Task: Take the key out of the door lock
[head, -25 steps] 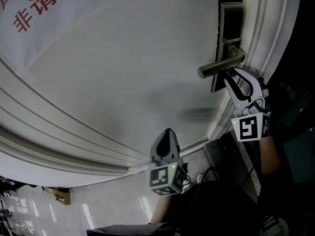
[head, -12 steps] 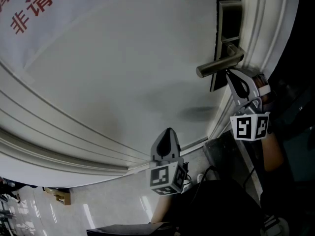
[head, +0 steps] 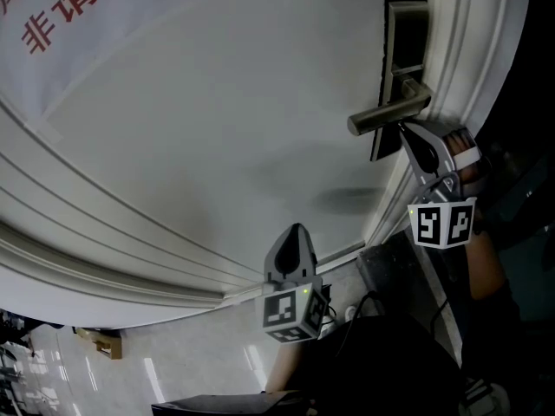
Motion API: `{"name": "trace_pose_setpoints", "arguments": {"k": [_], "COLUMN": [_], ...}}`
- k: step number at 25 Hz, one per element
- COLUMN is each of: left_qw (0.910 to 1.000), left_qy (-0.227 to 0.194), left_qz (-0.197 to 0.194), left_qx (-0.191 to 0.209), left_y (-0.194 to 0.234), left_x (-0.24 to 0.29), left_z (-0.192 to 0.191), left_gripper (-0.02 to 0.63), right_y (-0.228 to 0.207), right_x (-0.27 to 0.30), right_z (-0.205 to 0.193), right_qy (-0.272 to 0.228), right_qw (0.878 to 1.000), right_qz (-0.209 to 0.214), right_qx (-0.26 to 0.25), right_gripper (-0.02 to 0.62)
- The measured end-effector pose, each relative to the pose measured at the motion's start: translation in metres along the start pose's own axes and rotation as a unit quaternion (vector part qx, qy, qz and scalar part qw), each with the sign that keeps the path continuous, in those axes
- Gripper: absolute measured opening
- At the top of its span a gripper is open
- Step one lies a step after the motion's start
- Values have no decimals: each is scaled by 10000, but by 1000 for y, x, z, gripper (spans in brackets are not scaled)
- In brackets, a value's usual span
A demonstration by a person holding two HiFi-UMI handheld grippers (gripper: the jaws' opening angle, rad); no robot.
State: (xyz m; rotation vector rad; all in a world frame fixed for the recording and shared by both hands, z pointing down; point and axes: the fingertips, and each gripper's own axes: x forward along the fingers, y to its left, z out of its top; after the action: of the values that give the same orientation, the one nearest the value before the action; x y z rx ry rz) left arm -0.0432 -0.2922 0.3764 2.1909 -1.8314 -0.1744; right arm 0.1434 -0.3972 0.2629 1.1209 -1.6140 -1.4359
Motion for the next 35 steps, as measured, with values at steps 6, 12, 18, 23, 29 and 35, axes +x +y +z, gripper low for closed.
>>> {"name": "trace_pose_setpoints", "arguments": {"k": [6, 12, 18, 23, 29, 35], "left_qw": [10000, 10000, 9999, 10000, 9999, 9999], "left_qy": [-22, 15, -20, -31, -49, -75], "left_qz": [-51, -44, -89, -57, -54, -45], "left_qx": [27, 27, 52, 51, 84, 101], "left_y": [-3, -5, -7, -6, -7, -7], "left_x": [1, 2, 2, 2, 3, 2], "left_z": [1, 0, 2, 2, 3, 3], "left_gripper": [0, 0, 0, 0, 0, 0], "right_y": [1, 2, 2, 3, 3, 3], "right_x": [0, -1, -1, -1, -1, -3], "right_z": [0, 0, 0, 0, 0, 0], "right_qy": [13, 54, 66, 67, 54, 38], "right_qw": [9996, 9992, 9987, 9981, 9982, 9982], "right_qz": [10, 50, 67, 72, 107, 93], "right_qx": [-281, -385, -506, -612, -580, -593], "right_gripper": [12, 12, 11, 11, 11, 11]}}
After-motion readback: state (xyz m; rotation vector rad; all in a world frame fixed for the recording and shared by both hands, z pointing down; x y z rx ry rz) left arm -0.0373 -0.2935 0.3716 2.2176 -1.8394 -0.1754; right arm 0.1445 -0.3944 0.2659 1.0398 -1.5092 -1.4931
